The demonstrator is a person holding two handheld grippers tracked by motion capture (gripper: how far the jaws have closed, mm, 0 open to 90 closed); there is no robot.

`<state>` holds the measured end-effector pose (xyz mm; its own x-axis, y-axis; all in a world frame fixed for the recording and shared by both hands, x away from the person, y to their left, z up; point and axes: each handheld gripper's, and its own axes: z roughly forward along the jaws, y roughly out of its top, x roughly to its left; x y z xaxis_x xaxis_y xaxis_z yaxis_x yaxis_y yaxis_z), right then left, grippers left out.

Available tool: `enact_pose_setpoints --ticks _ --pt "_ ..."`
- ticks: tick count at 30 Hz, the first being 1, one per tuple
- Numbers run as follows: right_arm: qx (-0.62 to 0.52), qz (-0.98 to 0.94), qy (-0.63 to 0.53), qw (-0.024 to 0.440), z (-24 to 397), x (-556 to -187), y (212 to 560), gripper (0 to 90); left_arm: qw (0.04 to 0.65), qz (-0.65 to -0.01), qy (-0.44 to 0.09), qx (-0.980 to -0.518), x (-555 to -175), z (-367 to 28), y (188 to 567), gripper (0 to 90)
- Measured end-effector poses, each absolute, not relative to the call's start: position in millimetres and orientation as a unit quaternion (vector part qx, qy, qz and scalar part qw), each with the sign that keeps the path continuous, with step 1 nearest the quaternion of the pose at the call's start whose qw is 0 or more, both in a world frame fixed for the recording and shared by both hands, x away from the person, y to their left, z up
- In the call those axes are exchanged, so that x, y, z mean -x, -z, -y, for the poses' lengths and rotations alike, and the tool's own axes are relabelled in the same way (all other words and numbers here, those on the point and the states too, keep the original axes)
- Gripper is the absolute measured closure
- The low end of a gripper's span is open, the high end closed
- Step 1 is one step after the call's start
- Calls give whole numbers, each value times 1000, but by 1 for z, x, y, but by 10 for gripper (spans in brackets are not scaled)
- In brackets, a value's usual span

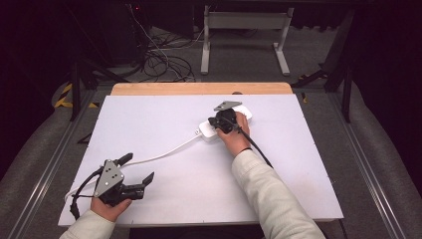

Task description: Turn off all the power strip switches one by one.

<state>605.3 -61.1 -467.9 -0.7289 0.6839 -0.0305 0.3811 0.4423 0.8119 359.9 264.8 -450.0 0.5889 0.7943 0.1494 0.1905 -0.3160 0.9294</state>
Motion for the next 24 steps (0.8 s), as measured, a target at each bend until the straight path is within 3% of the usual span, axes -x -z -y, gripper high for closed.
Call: enact_pose_setpoints --ticks 24 --pt "-337 -827 -408 190 57 -603 468 900 482 -330 -313 -749 -360 -265 450 119"
